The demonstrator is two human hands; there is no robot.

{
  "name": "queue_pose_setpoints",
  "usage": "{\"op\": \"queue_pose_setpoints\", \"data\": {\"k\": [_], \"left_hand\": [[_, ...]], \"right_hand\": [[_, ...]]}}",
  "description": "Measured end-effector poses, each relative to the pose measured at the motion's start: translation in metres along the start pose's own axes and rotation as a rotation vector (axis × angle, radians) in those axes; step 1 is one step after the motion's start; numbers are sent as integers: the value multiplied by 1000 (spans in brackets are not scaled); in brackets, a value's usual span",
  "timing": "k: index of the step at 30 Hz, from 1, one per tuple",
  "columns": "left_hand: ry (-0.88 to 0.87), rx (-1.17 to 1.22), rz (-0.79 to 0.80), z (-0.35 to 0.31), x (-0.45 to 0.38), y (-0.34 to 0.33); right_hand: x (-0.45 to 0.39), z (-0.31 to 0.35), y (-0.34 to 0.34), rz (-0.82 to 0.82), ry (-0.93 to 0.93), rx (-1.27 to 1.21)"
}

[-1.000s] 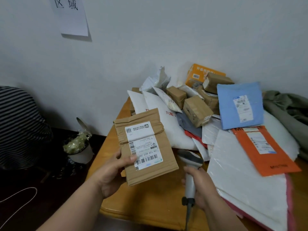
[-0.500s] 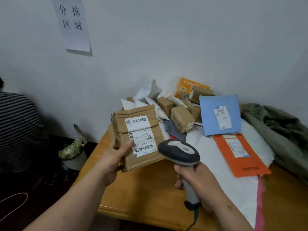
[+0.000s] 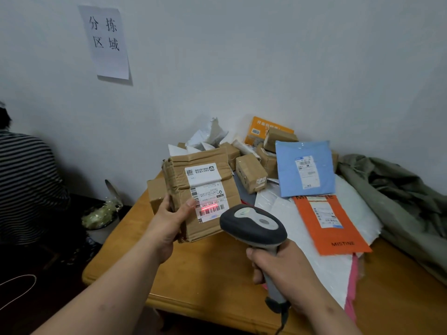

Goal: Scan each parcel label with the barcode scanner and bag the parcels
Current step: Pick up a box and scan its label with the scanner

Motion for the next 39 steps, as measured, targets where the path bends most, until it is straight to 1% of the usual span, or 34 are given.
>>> {"op": "queue_pose_setpoints", "data": {"k": [6, 17, 25, 31, 35, 39], "left_hand": [[-3, -4, 4, 4, 0, -18], [-14, 3, 21, 7, -1, -53], [6, -33, 60, 11, -14, -86], [7, -57, 176, 8, -42, -123], [-5, -49, 260, 6, -60, -157], [22, -79, 339, 8, -68, -200]], "right_hand": [[2, -8, 19, -26, -22, -43], [7, -17, 53, -28, -5, -24], [2, -26, 81, -56, -24, -83], [-8, -33, 105, -138, -33, -131], [-15, -36, 127, -242, -18, -184], [-19, -44, 157, -347, -19, -215]]}}
Point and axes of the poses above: each hand's wrist, its own x-axis away from the middle knuckle, its own y-axis out of the back of the hand, z = x × y, the point moved 1 cm from there along -x, towards the middle knuckle, and after that the axes turned 8 degrees about -x, right-handed, at the moved point
